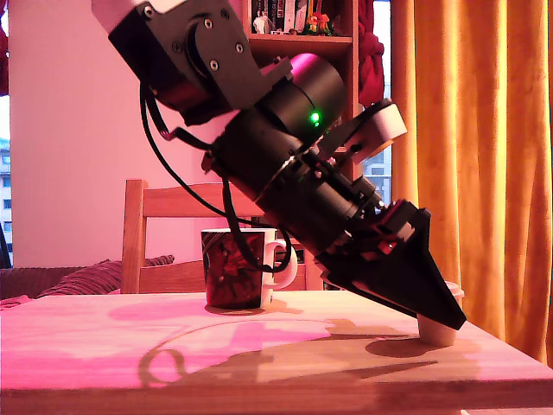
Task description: Pick up the coffee capsules on the table and drop them inside the coffee cup
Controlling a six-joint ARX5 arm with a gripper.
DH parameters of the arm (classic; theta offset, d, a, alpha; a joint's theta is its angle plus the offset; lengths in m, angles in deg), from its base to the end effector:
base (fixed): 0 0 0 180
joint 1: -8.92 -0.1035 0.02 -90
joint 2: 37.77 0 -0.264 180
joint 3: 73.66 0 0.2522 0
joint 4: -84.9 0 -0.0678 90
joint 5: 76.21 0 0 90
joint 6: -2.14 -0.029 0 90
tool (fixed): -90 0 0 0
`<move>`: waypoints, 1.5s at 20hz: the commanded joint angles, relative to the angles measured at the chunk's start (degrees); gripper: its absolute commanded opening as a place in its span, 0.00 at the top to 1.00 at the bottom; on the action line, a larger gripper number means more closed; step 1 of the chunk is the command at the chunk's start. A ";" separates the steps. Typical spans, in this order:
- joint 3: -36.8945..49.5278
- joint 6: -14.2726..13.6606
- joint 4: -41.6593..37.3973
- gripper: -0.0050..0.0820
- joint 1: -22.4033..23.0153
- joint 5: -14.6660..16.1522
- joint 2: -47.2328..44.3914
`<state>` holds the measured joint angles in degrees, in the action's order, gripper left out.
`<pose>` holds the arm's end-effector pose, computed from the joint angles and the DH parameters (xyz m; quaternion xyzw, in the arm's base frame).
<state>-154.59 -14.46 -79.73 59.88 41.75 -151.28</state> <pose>0.2416 -0.3196 0.1404 0.1820 0.3102 -0.6321 0.6864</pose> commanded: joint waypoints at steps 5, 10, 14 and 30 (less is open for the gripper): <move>-0.46 0.37 -3.10 0.37 0.22 0.02 -1.57; -0.46 0.61 -3.43 0.37 0.22 0.04 -1.57; -0.46 0.61 -4.09 0.42 0.35 0.04 -1.57; -0.57 4.48 -3.65 0.60 0.33 0.04 0.17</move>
<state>-154.83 -11.16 -83.90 60.19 41.77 -151.28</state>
